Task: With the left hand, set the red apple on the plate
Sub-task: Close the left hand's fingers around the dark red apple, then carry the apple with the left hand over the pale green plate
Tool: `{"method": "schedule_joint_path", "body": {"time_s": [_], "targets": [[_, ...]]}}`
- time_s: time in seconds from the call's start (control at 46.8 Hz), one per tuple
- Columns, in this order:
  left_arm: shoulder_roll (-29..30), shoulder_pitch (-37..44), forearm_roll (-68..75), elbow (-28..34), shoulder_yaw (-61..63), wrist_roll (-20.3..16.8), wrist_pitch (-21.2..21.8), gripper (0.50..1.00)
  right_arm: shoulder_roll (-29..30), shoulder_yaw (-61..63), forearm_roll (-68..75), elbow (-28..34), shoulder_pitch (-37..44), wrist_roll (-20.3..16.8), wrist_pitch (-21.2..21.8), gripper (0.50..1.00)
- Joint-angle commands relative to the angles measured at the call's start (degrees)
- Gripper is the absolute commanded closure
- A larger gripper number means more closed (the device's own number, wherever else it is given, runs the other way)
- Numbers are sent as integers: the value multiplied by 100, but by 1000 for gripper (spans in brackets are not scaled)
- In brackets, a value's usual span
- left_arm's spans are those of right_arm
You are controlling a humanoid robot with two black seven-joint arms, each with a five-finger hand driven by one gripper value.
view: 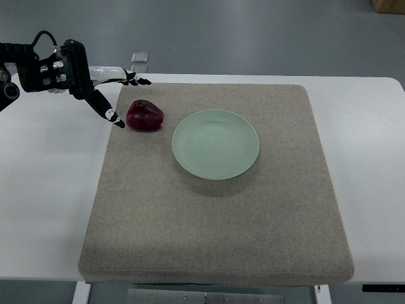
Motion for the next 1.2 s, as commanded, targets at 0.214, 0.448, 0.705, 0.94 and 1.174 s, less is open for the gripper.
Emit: {"method": "schedule_joint_path", "body": {"time_s": [0.214,0.448,0.705,0.94,1.174], "targets": [[-401,228,409,132,172,3,509,504,0,0,0,0,0,0,0,572],[-770,307,532,581,163,12,773,504,0,0,0,0,0,8,0,572],[-893,307,559,599,163,12,799,514,0,0,0,0,0,0,0,572],[-902,299,594,599,172,3,826,666,0,0,0,0,0,8,0,572],[-840,211,638,590,181,3,808,992,0,0,0,0,0,0,0,572]]}}
